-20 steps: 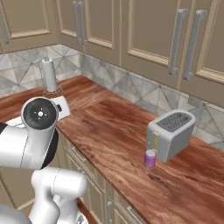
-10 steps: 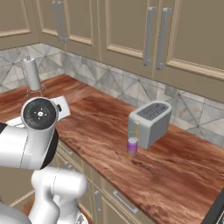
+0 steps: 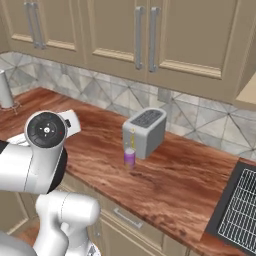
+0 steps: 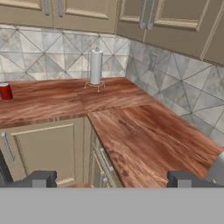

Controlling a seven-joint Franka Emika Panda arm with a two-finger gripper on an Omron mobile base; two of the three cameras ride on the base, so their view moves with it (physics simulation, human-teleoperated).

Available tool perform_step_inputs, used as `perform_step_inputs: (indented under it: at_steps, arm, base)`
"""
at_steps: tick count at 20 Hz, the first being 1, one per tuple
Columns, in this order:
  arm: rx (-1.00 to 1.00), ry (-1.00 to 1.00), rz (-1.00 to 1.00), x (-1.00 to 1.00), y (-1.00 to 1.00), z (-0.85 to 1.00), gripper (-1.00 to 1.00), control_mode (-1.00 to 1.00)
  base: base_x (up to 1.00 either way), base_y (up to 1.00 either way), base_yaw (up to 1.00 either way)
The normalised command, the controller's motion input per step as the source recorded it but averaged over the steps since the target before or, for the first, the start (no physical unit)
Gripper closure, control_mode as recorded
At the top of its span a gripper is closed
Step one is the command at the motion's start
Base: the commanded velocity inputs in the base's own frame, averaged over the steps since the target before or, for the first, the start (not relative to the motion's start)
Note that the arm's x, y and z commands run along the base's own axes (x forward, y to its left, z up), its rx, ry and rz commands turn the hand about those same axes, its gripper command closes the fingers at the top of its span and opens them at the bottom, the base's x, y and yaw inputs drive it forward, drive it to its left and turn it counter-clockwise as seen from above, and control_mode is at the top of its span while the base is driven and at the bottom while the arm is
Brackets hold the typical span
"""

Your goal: Four empty soda cans are scattered around the kitchen. Gather all the cans and cluster them next to the stove for recycling.

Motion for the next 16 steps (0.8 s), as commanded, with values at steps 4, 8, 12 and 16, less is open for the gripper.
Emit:
perform_step_inputs:
  at_steps: [4,8,12,16]
  arm:
    - [0.00,0.00,0.00,0.00,0.00,0.00,-1.00,1.00]
    - [0.00,0.00,0.00,0.00,0.00,0.00,-1.00,1.00]
    - [0.00,0.00,0.00,0.00,0.00,0.00,-1.00,1.00]
    - [0.00,0.00,0.00,0.00,0.00,0.00,-1.00,1.00]
  base:
    - [-0.16,-0.19,-0.34]
    - [-0.17,-0.23,-0.32]
    - [-0.15,-0.26,-0.31]
    - [-0.15,-0.27,-0.31]
